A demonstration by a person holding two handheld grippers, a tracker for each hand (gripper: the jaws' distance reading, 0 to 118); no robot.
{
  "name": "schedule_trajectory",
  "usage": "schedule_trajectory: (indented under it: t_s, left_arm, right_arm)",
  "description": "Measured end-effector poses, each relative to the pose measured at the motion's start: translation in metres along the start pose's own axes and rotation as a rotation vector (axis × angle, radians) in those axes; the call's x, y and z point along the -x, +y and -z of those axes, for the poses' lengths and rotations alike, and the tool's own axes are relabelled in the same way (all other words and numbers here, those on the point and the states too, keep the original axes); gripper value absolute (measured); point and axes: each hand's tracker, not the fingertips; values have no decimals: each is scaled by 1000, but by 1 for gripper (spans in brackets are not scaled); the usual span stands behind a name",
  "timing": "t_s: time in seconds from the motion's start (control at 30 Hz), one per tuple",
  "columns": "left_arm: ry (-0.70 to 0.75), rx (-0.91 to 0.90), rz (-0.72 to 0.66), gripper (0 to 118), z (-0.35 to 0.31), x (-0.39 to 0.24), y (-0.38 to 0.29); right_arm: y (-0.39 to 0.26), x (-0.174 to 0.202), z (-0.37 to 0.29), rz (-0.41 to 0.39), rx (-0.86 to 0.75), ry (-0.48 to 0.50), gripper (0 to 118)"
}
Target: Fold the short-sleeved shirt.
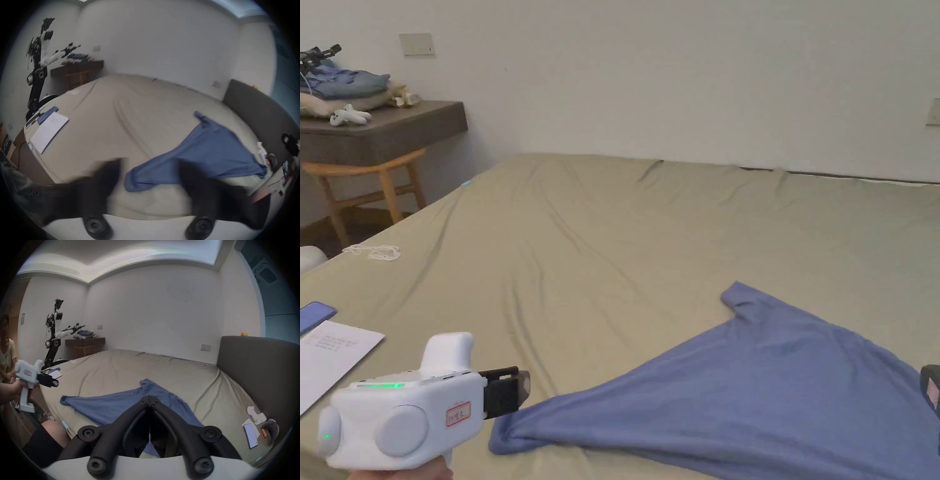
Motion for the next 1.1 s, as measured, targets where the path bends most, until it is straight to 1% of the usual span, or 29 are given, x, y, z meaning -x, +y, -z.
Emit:
schedule_trajectory:
  t_s: [0.03, 0.07, 0.13, 0.2, 0.23, 0.27, 0.3, 0.33, 0.37, 0.4, 0.43, 0.47, 0.5, 0.53, 0.57, 0.6, 0.67, 0.77, 0.8, 0.83, 0.87, 0.9, 0.97, 1.0, 1.07, 1.1]
  left_arm:
    - [23, 39, 1, 118, 21, 5, -1]
    - [39, 79, 15, 118, 39, 9, -2]
    - [103, 96, 36, 118, 60, 13, -5]
    - [99, 131, 24, 118, 84, 20, -10]
    - [119, 156, 13, 118, 97, 24, -18]
    - [144, 183, -7, 118, 106, 25, -25]
    - [121, 240, -32, 116, 113, 26, -35]
    - [116, 227, -1, 113, 115, 24, -42]
    - [170, 112, 80, 107, 97, 11, -46]
    - [74, 88, 138, 68, 92, 3, -45]
    - [9, 93, 143, 28, 88, -2, -44]
    - [0, 87, 173, 1, 81, -8, -46]
    - [39, 69, 214, 1, 76, -13, -45]
    - [18, 50, 218, 1, 70, -15, -42]
    - [-10, 24, 202, 1, 65, -14, -38]
    - [1, -21, 180, 1, 55, -14, -38]
    - [-26, -76, 153, 1, 43, -13, -26]
    - [-77, -74, 69, 1, 36, -13, -15]
    - [-90, -69, 56, 1, 34, -12, -12]
    - [-89, -72, 49, 1, 32, -11, -10]
    - [-96, -71, 46, 1, 29, -18, -7]
    - [-98, -71, 43, 1, 28, -19, -5]
    - [-107, -61, 28, 1, 27, -18, -2]
    - [-105, -57, 19, 1, 29, -21, -1]
    - [-117, -35, -7, 1, 30, -22, 1]
    - [-115, -29, -4, 1, 31, -24, 1]
  right_arm:
    - [-3, 1, 6, 5, 12, 31, 3]
    - [-5, 3, 9, 1, 23, 44, 3]
    - [-8, 8, 14, -24, 34, 64, 3]
    - [-10, 10, 19, -35, 42, 101, 3]
    - [-12, 10, 24, -44, 55, 120, 3]
    - [-14, 10, 29, -55, 60, 122, 3]
    - [-17, 10, 35, -69, 79, 113, 3]
    - [-20, 8, 42, -64, 119, 107, 3]
    - [-23, 5, 48, -46, 150, 114, 3]
    - [-27, 1, 53, -29, 161, 113, 3]
    - [-31, -3, 59, -26, 176, 117, 3]
    - [-33, -5, 70, -42, 202, 115, 3]
    - [-35, -7, 79, -58, 226, 109, 3]
    - [-36, -9, 92, -66, 240, 113, 3]
    - [-38, -14, 100, -68, 249, 118, 3]
    - [-38, -18, 115, -67, 263, 125, 3]
    - [-35, -29, 149, -61, 297, 122, 3]
    - [-26, -50, 208, -54, 321, 115, 4]
    - [-21, -56, 236, -57, 329, 119, 21]
    - [-18, -65, 261, -52, 344, 134, 52]
    - [-15, -70, 291, -50, 358, 135, 91]
    - [-13, -75, 318, -48, 369, 126, 118]
    - [-15, -92, 375, -49, 425, 68, 116]
    - [-16, -100, 396, -36, 417, 35, 116]
    - [-25, -118, 437, 58, 451, -26, 115]
    - [-32, -125, 450, 102, 485, -14, 115]
